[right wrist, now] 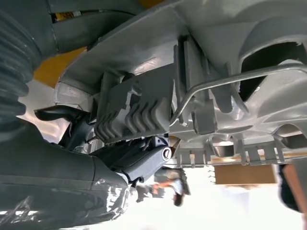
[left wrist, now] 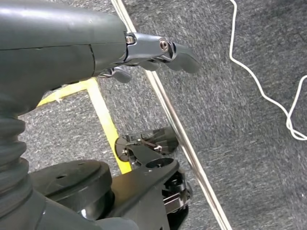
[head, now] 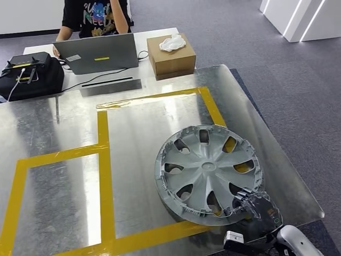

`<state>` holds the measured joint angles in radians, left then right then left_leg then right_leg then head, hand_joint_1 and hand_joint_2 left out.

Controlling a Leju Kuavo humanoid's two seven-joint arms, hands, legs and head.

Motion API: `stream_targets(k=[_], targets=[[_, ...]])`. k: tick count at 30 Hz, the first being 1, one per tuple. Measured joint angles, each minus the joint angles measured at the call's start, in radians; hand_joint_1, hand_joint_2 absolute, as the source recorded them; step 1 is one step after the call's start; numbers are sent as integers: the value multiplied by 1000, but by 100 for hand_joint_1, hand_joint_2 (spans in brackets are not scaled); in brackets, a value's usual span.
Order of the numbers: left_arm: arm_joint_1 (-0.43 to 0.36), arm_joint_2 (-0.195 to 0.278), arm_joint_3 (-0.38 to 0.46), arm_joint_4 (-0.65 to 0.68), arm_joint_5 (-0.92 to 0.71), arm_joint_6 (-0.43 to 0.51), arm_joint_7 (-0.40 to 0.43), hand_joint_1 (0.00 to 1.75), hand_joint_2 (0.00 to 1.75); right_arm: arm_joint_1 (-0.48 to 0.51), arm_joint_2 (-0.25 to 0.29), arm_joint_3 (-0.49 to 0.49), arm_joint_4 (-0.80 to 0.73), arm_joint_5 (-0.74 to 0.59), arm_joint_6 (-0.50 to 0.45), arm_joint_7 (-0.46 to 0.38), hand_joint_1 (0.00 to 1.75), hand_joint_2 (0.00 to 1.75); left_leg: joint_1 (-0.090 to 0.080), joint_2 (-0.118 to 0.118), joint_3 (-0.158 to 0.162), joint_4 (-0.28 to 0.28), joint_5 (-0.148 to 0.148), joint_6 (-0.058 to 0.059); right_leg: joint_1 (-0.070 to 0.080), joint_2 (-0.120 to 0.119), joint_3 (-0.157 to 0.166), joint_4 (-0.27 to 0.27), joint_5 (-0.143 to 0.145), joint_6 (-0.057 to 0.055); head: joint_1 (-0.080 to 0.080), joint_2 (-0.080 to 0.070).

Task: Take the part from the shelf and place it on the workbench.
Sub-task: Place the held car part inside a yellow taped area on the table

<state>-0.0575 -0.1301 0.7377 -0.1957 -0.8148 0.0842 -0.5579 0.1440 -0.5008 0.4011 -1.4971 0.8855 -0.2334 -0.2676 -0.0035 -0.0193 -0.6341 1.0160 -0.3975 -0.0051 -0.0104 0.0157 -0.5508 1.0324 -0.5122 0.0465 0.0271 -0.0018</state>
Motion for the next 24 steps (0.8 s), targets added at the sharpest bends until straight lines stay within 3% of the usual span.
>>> stream_targets(k=[6, 12, 15, 20, 24], targets=[[-6, 0, -26, -1, -43, 44, 2, 0, 175, -103, -18, 32, 69, 98, -7, -2, 175, 175, 0, 0, -2, 0, 4, 1, 0, -1, 0, -1, 4, 1, 0, 0], [-8, 2, -46, -2, -60, 38, 3, 0, 175, -150, -26, 43, 113, 118, -15, -30, 175, 175, 0, 0, -5, 0, 8, 2, 0, -1, -3, -2, 9, 2, 0, 0], [-11, 3, -58, -2, -75, 24, 13, 0, 175, -229, -21, 58, 190, 158, -6, -44, 175, 175, 0, 0, -7, 0, 11, 2, 1, 1, -6, -3, 12, 1, 0, 0], [-18, 4, -82, -2, -99, 1, 37, 0, 175, -356, 22, 88, 353, 178, -25, -88, 175, 175, 2, 0, -8, -1, 13, -1, 2, 1, -7, -4, 11, -4, 0, 0], [-22, 5, -104, -2, -122, -16, 59, 0, 175, -436, 93, 127, 480, 203, -81, -99, 175, 175, 5, 3, -8, -1, 12, -2, 5, 6, -7, -5, 12, -5, 0, 0]])
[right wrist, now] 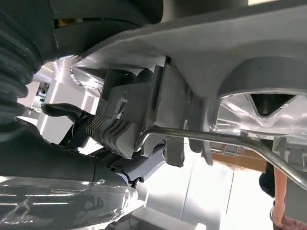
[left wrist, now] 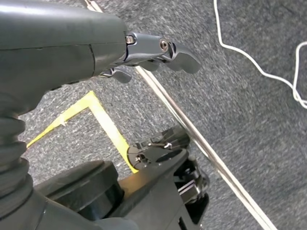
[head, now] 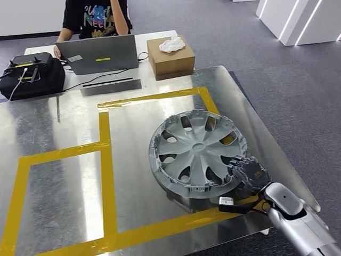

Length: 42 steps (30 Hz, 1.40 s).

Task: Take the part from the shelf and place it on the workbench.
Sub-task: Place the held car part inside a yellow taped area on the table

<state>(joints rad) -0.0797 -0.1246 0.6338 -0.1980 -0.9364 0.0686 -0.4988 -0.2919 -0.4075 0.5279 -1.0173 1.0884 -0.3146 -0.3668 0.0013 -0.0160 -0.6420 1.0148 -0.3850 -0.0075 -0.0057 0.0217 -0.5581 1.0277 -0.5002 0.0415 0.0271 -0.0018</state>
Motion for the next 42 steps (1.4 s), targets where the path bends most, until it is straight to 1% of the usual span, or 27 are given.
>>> stream_targets(k=[4, 6, 8, 11, 15, 19, 22, 25, 31, 39, 42], targets=[[-9, -3, -29, 0, -25, -16, 14, 0, 175, -76, 104, 38, 149, 11, -109, -4, 175, 175, 4, 3, -1, 0, 0, -1, 4, 2, -2, -1, 1, -1, 0, 0], [-12, -5, -41, -1, -29, -19, 18, 0, 175, -104, 145, 51, 207, 14, -138, -6, 175, 175, 6, 3, -1, 0, 2, -2, 5, 2, -2, -1, 3, -2, 0, 0], [-13, -6, -49, -3, -31, -20, 22, 0, 175, -124, 176, 61, 249, 16, -149, -7, 175, 175, 7, 3, -1, 0, 4, -3, 6, 2, -2, -1, 4, -3, 0, 0], [-14, -7, -55, -3, -33, -21, 24, 0, 175, -142, 204, 69, 288, 17, -156, -11, 175, 175, 7, 2, -2, 0, 5, -3, 7, 2, -2, -1, 5, -3, 0, 0], [-14, -7, -64, -4, -34, -23, 24, 0, 175, -157, 227, 73, 318, 16, -170, -22, 175, 175, 7, 2, -2, 0, 5, -4, 7, 2, -3, -1, 6, -3, 0, 0], [-15, -7, -75, -5, -37, -25, 30, 0, 175, -164, 253, 86, 342, 9, -215, -62, 175, 175, 8, 2, -3, 0, 6, -4, 7, 2, -4, -1, 7, -3, 0, 0], [-15, -7, -82, -5, -37, -23, 40, 0, 175, -147, 279, 107, 338, 7, -254, -92, 175, 175, 8, 2, -5, 0, 8, -6, 7, 1, -5, -1, 8, -5, 0, 0], [-15, -7, -91, -5, -36, -21, 48, 0, 175, -117, 292, 143, 288, 9, -259, -91, 175, 175, 8, 1, -8, 0, 14, -6, 8, -2, -7, -1, 9, -7, 0, 0], [-15, -9, -99, -5, -27, -20, 49, 0, 175, -58, 294, 224, 157, 15, -234, -72, 175, 175, 8, -1, -15, 0, 16, -6, 7, -5, -13, -1, 9, -7, 0, 0], [-16, -14, -106, -5, -26, -20, 49, 0, 175, -21, 279, 262, 63, -5, -216, -63, 175, 175, 8, -2, -19, 0, 17, -5, 7, -6, -17, -1, 10, -7, 0, 0], [-17, -14, -114, -5, -27, -22, 49, 0, 175, -13, 270, 267, 45, -11, -207, -57, 44, 175, 7, -2, -21, 0, 18, -4, 7, -6, -19, -1, 10, -7, 0, 0]])
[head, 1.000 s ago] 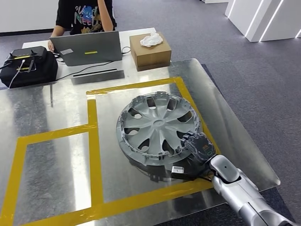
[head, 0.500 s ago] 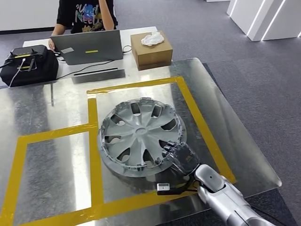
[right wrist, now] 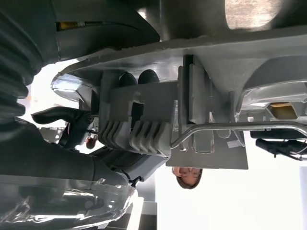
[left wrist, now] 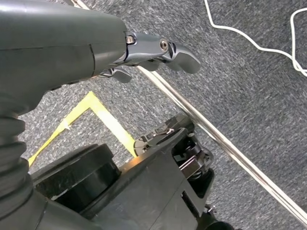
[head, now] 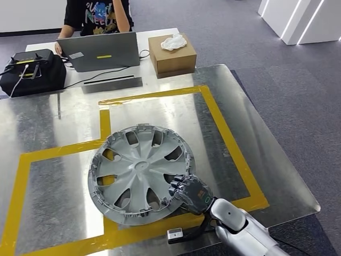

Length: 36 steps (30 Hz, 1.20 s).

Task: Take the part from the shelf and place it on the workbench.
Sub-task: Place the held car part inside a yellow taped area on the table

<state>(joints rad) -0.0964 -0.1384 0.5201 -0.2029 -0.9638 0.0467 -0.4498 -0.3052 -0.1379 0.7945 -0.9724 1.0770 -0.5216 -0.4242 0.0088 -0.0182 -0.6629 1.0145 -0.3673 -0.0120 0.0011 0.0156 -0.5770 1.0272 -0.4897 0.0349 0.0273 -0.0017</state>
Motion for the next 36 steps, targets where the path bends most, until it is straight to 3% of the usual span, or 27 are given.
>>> stream_targets(k=[1, 6, 10, 18, 30, 33, 36], targets=[[0, 0, -2, 0, -1, -2, 0, 0, 175, 1, -3, 2, -3, 1, 3, 5, 0, 175, 0, 0, 0, 0, 0, 0, 0, 0, 0, 0, 0, 0, 0, 0], [0, 1, -10, 0, 5, -15, 0, 0, 175, 4, -17, 9, -9, 25, 10, 56, 0, 175, 0, 0, -1, 0, 1, 0, 0, 0, -1, 0, 1, 0, 0, 0], [-1, 1, -10, 0, 23, -17, 0, 0, 0, 12, -23, 6, -18, 64, -7, 130, 0, 175, 0, 0, -1, 0, -1, -2, 0, 0, -1, 0, 1, 0, 0, 0], [-1, 1, -9, 0, 47, -16, 0, 0, 0, 38, -23, -50, -49, 156, -3, 301, 0, 175, 0, 0, -2, 0, 0, -2, 0, 0, -2, 0, 3, 0, 0, 0], [-1, 1, -8, 0, 52, -15, 0, 0, 0, 50, -22, -82, -61, 166, 9, 322, 0, 175, 0, -1, -4, 0, 2, 1, 0, -1, -3, 0, 3, 0, 0, 0], [-1, 1, -7, 0, 63, -13, -1, 0, 0, 52, -17, -98, -71, 139, 77, 357, 0, 175, 0, -1, -4, 0, 2, 0, 0, 0, -4, 0, 3, 0, 0, 0], [-1, 2, -6, 0, 79, -12, -5, 0, 0, 59, -11, -133, -106, 20, 222, 369, 0, 175, 0, -1, -4, 0, 2, -1, 0, 0, -4, 0, 3, 0, 0, 0]])
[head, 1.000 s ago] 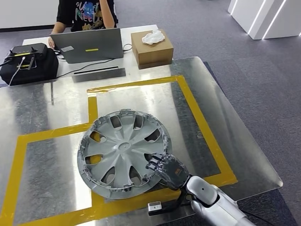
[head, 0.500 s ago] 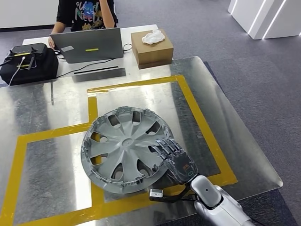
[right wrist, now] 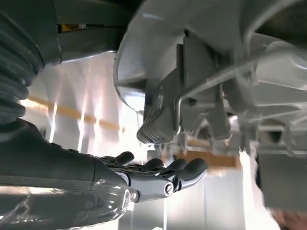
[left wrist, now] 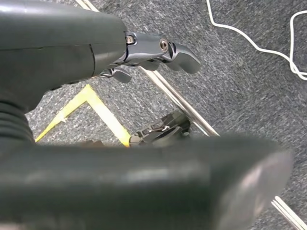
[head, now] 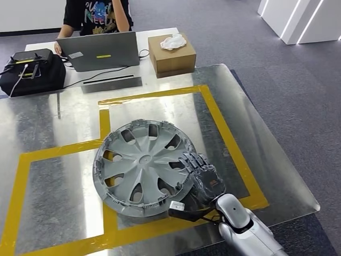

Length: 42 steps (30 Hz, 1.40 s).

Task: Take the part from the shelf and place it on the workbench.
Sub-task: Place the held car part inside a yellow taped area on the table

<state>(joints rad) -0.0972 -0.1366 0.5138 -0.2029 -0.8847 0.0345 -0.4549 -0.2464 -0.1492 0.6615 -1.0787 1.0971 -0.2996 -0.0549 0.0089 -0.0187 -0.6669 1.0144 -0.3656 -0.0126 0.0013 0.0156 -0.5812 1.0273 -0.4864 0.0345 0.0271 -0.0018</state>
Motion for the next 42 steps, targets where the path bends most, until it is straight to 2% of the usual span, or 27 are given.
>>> stream_targets(k=[3, 6, 8, 11, 15, 18, 22, 24, 26, 28, 30, 33, 38, 39, 42], targets=[[1, 4, 2, 0, 15, 4, -6, 0, 0, 17, -24, -37, -81, -182, 184, 5, 0, 175, 0, 0, 0, 0, 1, 1, 0, -1, 0, 0, 0, 0, 0, 0], [3, 8, 4, 0, 23, 11, -10, 0, 0, 34, -90, -54, -163, -312, 333, -2, 0, 175, -2, 0, 0, 0, 1, 3, -2, -1, 0, 0, 0, 1, 0, 0], [5, 12, 5, 0, 28, 14, -12, 0, 0, 44, -161, -56, -222, -386, 408, -27, 0, 175, -3, 0, 0, 0, 1, 5, -3, -2, 0, -1, 2, 4, 0, 0], [9, 19, 8, 0, 37, 18, -16, 0, 0, 52, -306, -52, -330, -500, 499, -52, 0, 175, -6, -2, -1, 0, 1, 7, -5, -3, 1, -1, 8, 12, 0, 0], [13, 25, 19, 0, 52, 23, -25, 0, 0, 57, -499, -54, -481, -616, 561, -46, 0, 0, -9, -2, -2, 0, 0, 8, -7, -3, 0, -1, 9, 14, 0, 0], [15, 26, 27, 0, 63, 28, -32, 0, 0, 60, -588, -65, -556, -632, 558, -24, 0, 0, -9, -2, -2, 0, 0, 9, -8, -2, -1, -1, 9, 14, 0, 0], [15, 26, 36, 0, 73, 31, -38, 0, 0, 83, -640, -82, -615, -601, 510, -6, 0, 0, -8, -2, -2, 0, 0, 9, -8, -2, -1, -1, 8, 14, 0, 0], [16, 26, 44, 0, 82, 33, -44, 0, 0, 119, -650, -102, -645, -577, 446, -13, 0, 87, -8, -2, -2, 0, 0, 9, -8, -3, 0, 0, 7, 13, 0, 0], [18, 26, 54, 0, 95, 37, -54, 0, 0, 183, -648, -143, -690, -542, 343, -34, 0, 175, -8, -2, -2, 0, -1, 9, -7, -4, 1, 0, 6, 13, 0, 0], [21, 26, 66, 0, 107, 41, -66, 0, 0, 270, -622, -207, -752, -495, 218, -69, 0, 175, -8, -3, -1, 0, -2, 9, -7, -5, 2, 0, 4, 13, 0, 0], [25, 26, 78, 0, 114, 44, -75, 0, 0, 356, -566, -278, -821, -461, 104, -118, 0, 175, -8, -3, -1, 0, -4, 8, -6, -5, 3, 0, 3, 12, 0, 0], [29, 25, 87, 0, 112, 45, -77, 0, 0, 423, -480, -356, -887, -447, 9, -182, 0, 175, -8, -2, -1, 0, -5, 7, -6, -3, 4, 0, 2, 11, 0, 0], [27, 22, 94, 0, 106, 44, -70, 0, 0, 451, -382, -418, -922, -478, -32, -253, 0, 175, -8, -2, 1, 0, -7, 7, -6, -3, 2, 0, -1, 10, 0, 0], [26, 21, 95, 0, 102, 44, -68, 0, 0, 455, -357, -429, -929, -523, -34, -298, 0, 175, -8, -2, 1, 0, -7, 7, -6, -3, 2, 0, -1, 10, 0, 0], [26, 19, 97, 0, 91, 40, -61, 0, 0, 472, -258, -450, -972, -771, -8, -511, 0, 175, -8, -2, 1, 0, -7, 7, -7, -3, 2, 0, -1, 10, 0, 0]])
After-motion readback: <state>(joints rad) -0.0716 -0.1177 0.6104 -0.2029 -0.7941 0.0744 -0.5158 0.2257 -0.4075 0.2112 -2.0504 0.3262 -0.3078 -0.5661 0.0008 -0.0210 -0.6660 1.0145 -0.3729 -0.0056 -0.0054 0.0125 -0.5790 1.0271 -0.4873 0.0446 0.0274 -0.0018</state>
